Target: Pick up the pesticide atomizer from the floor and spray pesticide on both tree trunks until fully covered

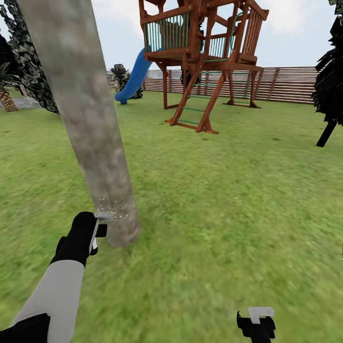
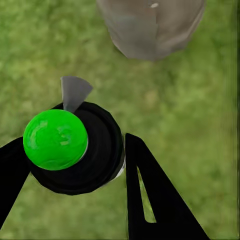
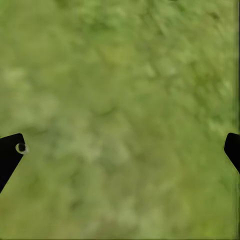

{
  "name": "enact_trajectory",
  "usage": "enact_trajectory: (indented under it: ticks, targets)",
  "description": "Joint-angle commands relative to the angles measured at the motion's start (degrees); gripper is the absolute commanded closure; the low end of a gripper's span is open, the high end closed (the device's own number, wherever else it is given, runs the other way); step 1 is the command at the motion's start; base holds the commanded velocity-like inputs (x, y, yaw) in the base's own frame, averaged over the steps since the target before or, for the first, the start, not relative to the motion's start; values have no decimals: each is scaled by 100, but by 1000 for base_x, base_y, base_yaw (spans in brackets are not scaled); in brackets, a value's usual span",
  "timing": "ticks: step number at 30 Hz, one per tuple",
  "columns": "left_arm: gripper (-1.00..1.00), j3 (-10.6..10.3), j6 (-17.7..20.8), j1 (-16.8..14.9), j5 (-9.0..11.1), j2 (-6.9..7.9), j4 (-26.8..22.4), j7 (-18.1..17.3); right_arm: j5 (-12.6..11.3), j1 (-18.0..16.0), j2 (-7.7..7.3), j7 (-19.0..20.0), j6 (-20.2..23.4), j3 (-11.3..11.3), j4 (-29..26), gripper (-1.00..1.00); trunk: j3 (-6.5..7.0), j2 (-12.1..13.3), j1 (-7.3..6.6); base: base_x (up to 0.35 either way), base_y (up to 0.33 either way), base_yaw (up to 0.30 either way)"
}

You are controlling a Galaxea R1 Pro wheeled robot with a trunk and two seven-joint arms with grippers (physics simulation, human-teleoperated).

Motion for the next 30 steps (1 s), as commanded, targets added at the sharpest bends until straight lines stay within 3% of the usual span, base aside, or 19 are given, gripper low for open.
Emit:
enact_trajectory:
  ticks: [1,16,30]
  targets:
    - [100,20,19,-5,-36,-7,-9,-27,61,-4,2,-21,-14,-40,5,-100,-5,-2,0,68,-260,0]
    - [100,34,37,14,-21,-3,-163,-34,61,-4,11,-16,-14,-32,11,-100,-5,-2,0,50,-269,9]
    - [100,46,19,28,-28,6,-113,-26,61,-4,11,-16,-14,-31,11,-100,-5,-2,0,156,-235,268]
